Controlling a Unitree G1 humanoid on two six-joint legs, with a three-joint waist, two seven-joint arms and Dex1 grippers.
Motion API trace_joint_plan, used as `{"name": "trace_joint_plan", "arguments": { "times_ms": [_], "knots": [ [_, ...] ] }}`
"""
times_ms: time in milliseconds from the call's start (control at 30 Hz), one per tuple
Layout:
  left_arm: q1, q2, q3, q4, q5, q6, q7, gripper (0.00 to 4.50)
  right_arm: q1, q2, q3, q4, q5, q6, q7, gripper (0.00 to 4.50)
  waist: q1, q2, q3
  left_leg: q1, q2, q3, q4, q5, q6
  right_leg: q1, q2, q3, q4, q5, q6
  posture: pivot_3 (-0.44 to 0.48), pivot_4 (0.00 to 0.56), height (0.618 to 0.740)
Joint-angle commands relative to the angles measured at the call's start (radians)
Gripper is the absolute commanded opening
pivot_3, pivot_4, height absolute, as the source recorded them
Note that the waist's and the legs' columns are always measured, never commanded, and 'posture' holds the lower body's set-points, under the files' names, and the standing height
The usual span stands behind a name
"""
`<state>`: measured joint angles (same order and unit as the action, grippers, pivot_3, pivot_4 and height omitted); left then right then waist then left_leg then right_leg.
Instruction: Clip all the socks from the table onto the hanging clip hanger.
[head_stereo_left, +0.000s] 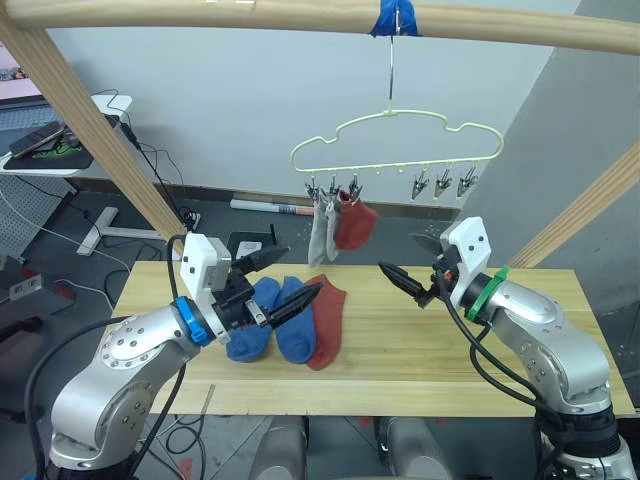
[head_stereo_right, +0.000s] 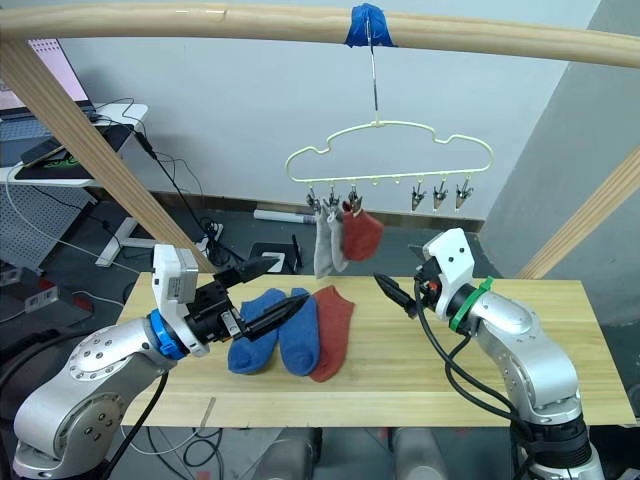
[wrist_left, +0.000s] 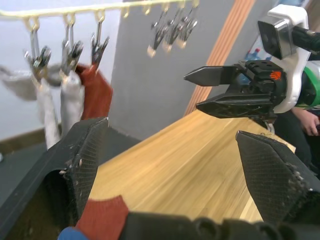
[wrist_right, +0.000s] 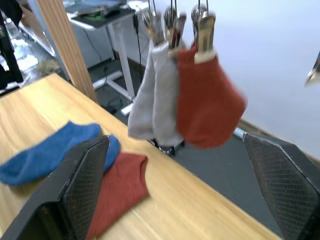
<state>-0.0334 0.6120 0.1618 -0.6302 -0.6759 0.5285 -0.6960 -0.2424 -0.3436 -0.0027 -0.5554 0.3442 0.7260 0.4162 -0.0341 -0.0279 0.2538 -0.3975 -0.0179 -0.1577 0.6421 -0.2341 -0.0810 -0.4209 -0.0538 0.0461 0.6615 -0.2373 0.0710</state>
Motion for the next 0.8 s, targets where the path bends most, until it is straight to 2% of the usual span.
{"name": "trace_joint_plan", "arguments": {
  "times_ms": [33,200,567,800],
  "knots": [
    [-0.007,0.009,0.007,0.008,0.008,-0.128,-0.124,4.50,-0.035,0.091,-0.005,-0.063,-0.079,-0.083,-0.166,4.48,-0.005,0.002,0.001,0.000,0.000,0.000,-0.001,0.000,0.000,0.000,0.000,0.000,0.000,0.000,-0.001,-0.043,0.247,0.740],
    [-0.028,-0.011,0.010,0.045,0.032,-0.164,-0.097,4.50,-0.055,0.140,0.047,0.005,-0.153,-0.136,-0.223,4.48,-0.008,0.003,0.002,0.000,0.000,0.000,-0.001,0.000,0.000,0.000,0.000,0.000,-0.001,0.000,-0.001,-0.046,0.254,0.740],
    [-0.072,-0.032,-0.003,-0.017,-0.018,-0.118,-0.023,4.50,-0.126,0.209,0.067,0.137,-0.181,-0.204,-0.245,4.48,-0.023,0.004,0.003,0.000,0.001,0.000,-0.003,0.000,0.000,-0.001,0.000,-0.001,-0.002,0.000,0.000,-0.026,0.259,0.740],
    [-0.074,-0.026,-0.017,-0.043,-0.027,-0.128,-0.035,4.50,-0.172,0.234,0.063,0.227,-0.207,-0.264,-0.261,4.48,-0.023,0.005,0.003,0.000,0.001,0.000,-0.008,0.000,0.000,-0.002,0.000,-0.001,-0.003,0.001,0.002,-0.014,0.258,0.740]
  ]
}}
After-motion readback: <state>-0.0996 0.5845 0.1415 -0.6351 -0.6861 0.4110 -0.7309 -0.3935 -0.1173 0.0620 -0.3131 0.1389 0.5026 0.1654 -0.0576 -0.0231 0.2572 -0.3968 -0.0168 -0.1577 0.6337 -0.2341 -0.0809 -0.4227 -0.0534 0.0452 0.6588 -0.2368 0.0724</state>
